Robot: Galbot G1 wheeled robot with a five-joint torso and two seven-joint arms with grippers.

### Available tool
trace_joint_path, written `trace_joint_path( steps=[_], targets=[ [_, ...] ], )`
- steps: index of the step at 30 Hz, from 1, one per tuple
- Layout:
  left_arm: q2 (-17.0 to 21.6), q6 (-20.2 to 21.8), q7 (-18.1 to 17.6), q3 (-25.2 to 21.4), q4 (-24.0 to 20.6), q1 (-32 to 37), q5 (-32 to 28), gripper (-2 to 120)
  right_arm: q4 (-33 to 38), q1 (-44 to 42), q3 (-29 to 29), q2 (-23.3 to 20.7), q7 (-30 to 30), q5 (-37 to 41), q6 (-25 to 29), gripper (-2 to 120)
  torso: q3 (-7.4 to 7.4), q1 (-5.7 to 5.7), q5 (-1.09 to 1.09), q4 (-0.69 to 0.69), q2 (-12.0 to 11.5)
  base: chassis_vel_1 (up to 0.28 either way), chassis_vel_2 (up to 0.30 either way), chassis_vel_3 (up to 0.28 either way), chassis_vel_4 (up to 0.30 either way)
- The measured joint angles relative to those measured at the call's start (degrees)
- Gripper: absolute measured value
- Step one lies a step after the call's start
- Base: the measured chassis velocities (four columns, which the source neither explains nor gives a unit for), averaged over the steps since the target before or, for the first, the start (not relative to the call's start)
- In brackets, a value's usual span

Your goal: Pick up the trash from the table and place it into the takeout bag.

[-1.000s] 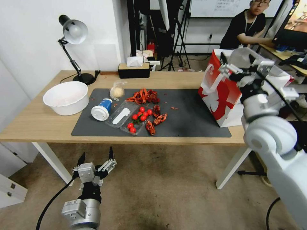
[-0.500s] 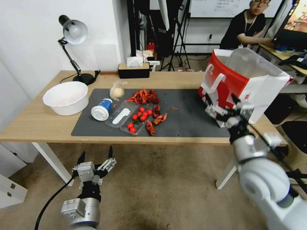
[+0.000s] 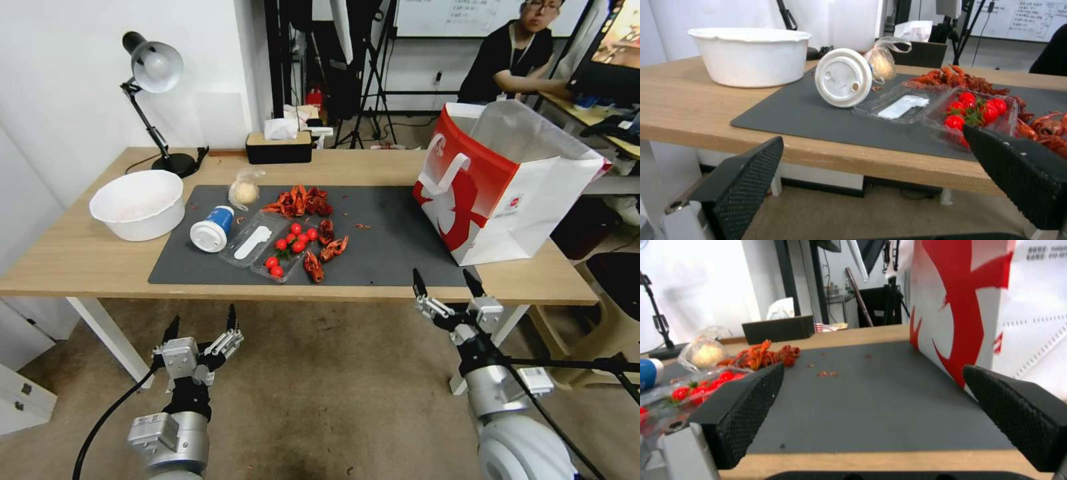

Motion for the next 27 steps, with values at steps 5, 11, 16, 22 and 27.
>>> trace_joint_path(
  steps=[5, 11, 16, 22, 27],
  targets=[
    [0.4, 0.0, 0.0, -0.1, 0.2, -0.3, -0.5, 100, -2.2, -1.5, -0.5, 1.1, -0.4, -1.2, 1.2, 100, 0.00, 0.01, 0.00, 0.01, 0.0, 0.000, 0.000, 0.000, 0.000],
    [1.2, 0.1, 0.0, -0.7, 0.3, -1.7, -1.1, 100, -3.3, -2.3, -0.5, 1.8, -0.7, -1.4, 1.5, 100, 0.01, 0.02, 0.00, 0.00, 0.0, 0.000, 0.000, 0.000, 0.000],
    [3.4, 1.6, 0.3, -2.4, -0.4, -5.1, -4.5, 100, -3.6, -3.2, -0.2, 2.1, -0.7, -1.5, 1.7, 100, 0.01, 0.01, 0.00, 0.00, 0.0, 0.000, 0.000, 0.000, 0.000],
    [9.4, 4.3, 0.5, -3.6, -1.2, -9.3, -12.3, 100, -3.6, -4.2, -0.3, 2.6, -1.0, -2.3, 2.4, 100, 0.01, 0.01, 0.01, 0.00, 0.0, 0.000, 0.000, 0.000, 0.000],
    [13.7, 5.1, 0.5, -4.1, -0.9, -11.4, -16.5, 100, -3.3, -4.3, -0.1, 2.6, -1.0, -2.5, 2.4, 100, 0.01, 0.01, 0.01, -0.01, 0.0, 0.000, 0.000, 0.000, 0.000]
  ],
)
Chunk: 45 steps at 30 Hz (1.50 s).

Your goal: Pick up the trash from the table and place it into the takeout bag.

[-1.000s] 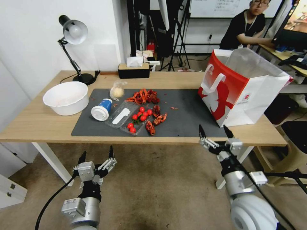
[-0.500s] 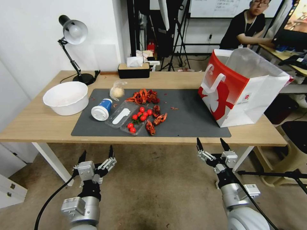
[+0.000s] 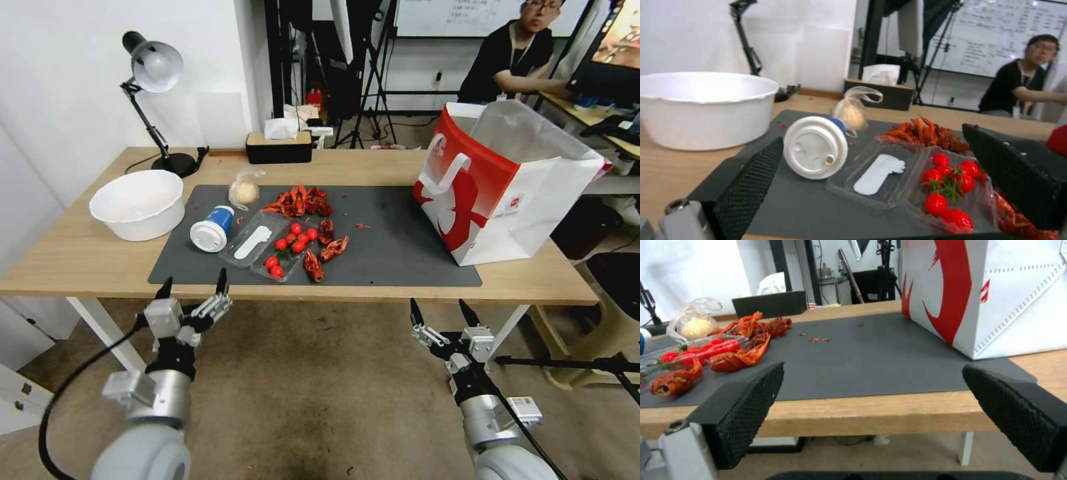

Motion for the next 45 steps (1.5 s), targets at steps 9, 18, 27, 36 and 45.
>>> trace_joint_path(
  steps=[9, 18, 27, 36, 45],
  targets=[
    [5.3, 0.3, -0.1, -0.3, 2.1, -3.3, -4.3, 100, 0.3, -0.3, 0.2, -0.1, 0.0, -0.2, 0.0, 100, 0.00, 0.00, -0.01, 0.01, 0.0, 0.000, 0.000, 0.000, 0.000],
    [11.5, 2.0, -1.4, 1.2, 8.6, -12.4, -11.3, 100, 0.5, -1.0, -0.2, 0.5, -0.1, -0.4, 0.0, 100, 0.00, 0.00, -0.01, 0.01, 0.0, 0.000, 0.000, 0.000, 0.000],
    [17.5, 4.4, 1.3, 6.6, 21.3, -28.4, -15.9, 100, -0.2, 0.0, -0.2, 1.2, -0.1, -1.1, -0.9, 100, 0.01, 0.00, 0.00, 0.01, 0.0, 0.000, 0.000, 0.000, 0.000],
    [18.3, 8.8, 2.4, 9.4, 27.0, -34.1, -14.4, 100, -0.5, -0.1, 0.1, 1.7, 0.0, -1.9, -1.1, 100, 0.01, 0.00, -0.01, 0.00, 0.0, 0.000, 0.000, 0.000, 0.000],
    [17.8, 10.4, 0.7, 10.0, 30.1, -35.4, -12.4, 100, -0.6, -0.6, 0.3, 2.1, 0.0, -3.3, -0.9, 100, 0.00, 0.00, -0.01, 0.01, 0.0, 0.000, 0.000, 0.000, 0.000]
  ],
)
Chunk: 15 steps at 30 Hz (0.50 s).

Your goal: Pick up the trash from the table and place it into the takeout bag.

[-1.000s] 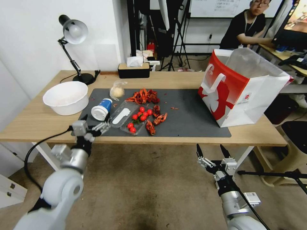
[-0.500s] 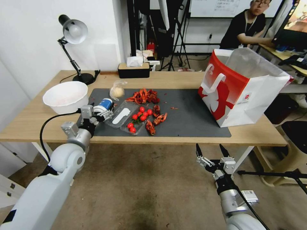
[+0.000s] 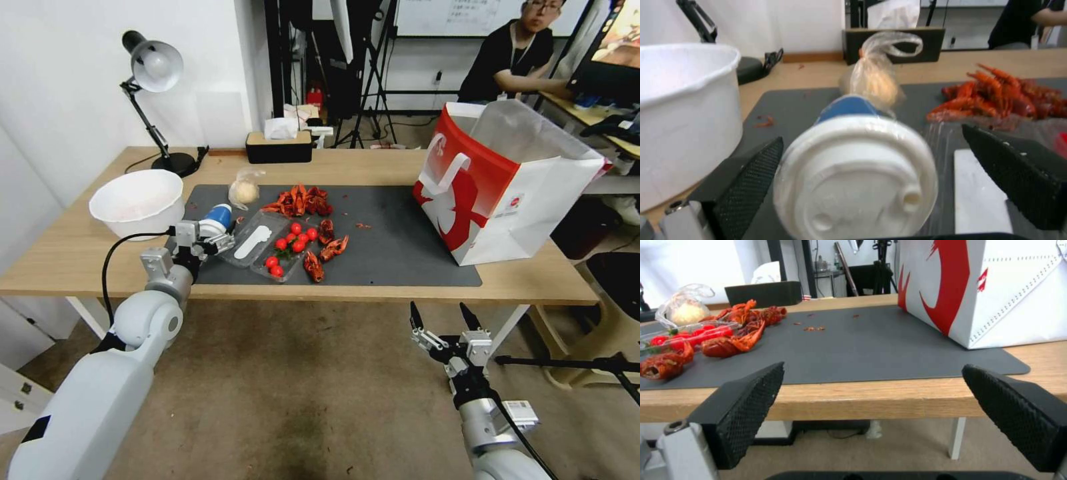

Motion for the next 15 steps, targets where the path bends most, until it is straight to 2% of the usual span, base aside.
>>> trace_joint_path(
  steps=[3, 15],
  targets=[
    [0.0, 1.9, -0.6, -0.1, 0.6, -0.2, 0.5, 100, 0.0, -0.1, -0.2, 0.2, 0.0, -0.7, 0.0, 100, 0.00, 0.00, 0.00, 0.00, 0.0, 0.000, 0.000, 0.000, 0.000],
    [-0.3, 5.2, -2.9, 0.0, 2.1, -1.1, 1.6, 100, 0.2, -0.2, -0.1, -0.4, 0.0, -0.9, 0.2, 100, 0.00, 0.00, 0.01, 0.00, 0.0, 0.000, 0.000, 0.000, 0.000]
  ],
)
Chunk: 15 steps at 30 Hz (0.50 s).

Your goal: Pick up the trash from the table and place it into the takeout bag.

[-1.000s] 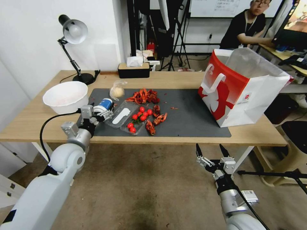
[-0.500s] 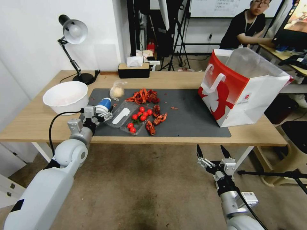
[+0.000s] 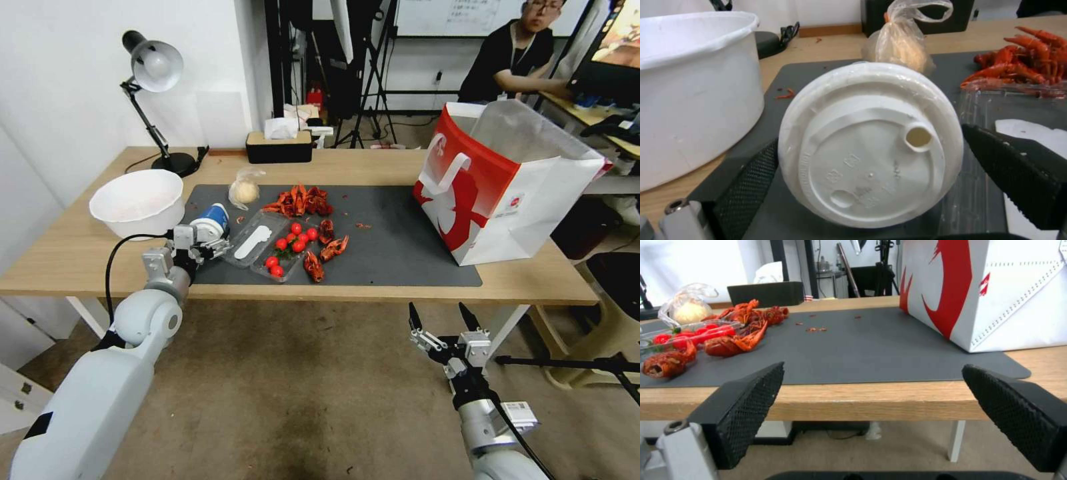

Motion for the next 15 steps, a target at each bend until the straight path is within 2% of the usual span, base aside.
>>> trace_joint_path(
  steps=[7, 9, 11, 15],
  targets=[
    [0.2, 1.0, -0.8, 0.1, 0.0, -0.1, -0.1, 100, 0.0, 0.0, 0.0, 0.0, 0.0, 0.0, 0.2, 100, 0.00, 0.00, 0.00, 0.00, 0.0, 0.000, 0.000, 0.000, 0.000],
    [0.2, 1.7, -1.5, 0.1, 0.1, -0.3, -0.1, 95, -0.1, 0.1, -0.1, 0.0, 0.0, 0.0, 0.2, 100, 0.00, 0.00, 0.00, 0.00, 0.0, 0.000, 0.000, 0.000, 0.000],
    [0.2, 2.3, -2.1, -0.1, 0.2, -0.3, -0.2, 86, -0.2, 0.1, -0.1, 0.1, 0.1, 0.0, 0.3, 100, 0.00, 0.00, 0.01, 0.00, 0.0, 0.000, 0.000, 0.000, 0.000],
    [0.3, 2.5, -2.5, -0.2, 0.2, -0.3, -0.8, 78, -0.3, 0.1, -0.1, 0.1, 0.1, 0.0, 0.3, 100, 0.00, 0.00, 0.01, 0.00, 0.0, 0.000, 0.000, 0.000, 0.000]
  ],
)
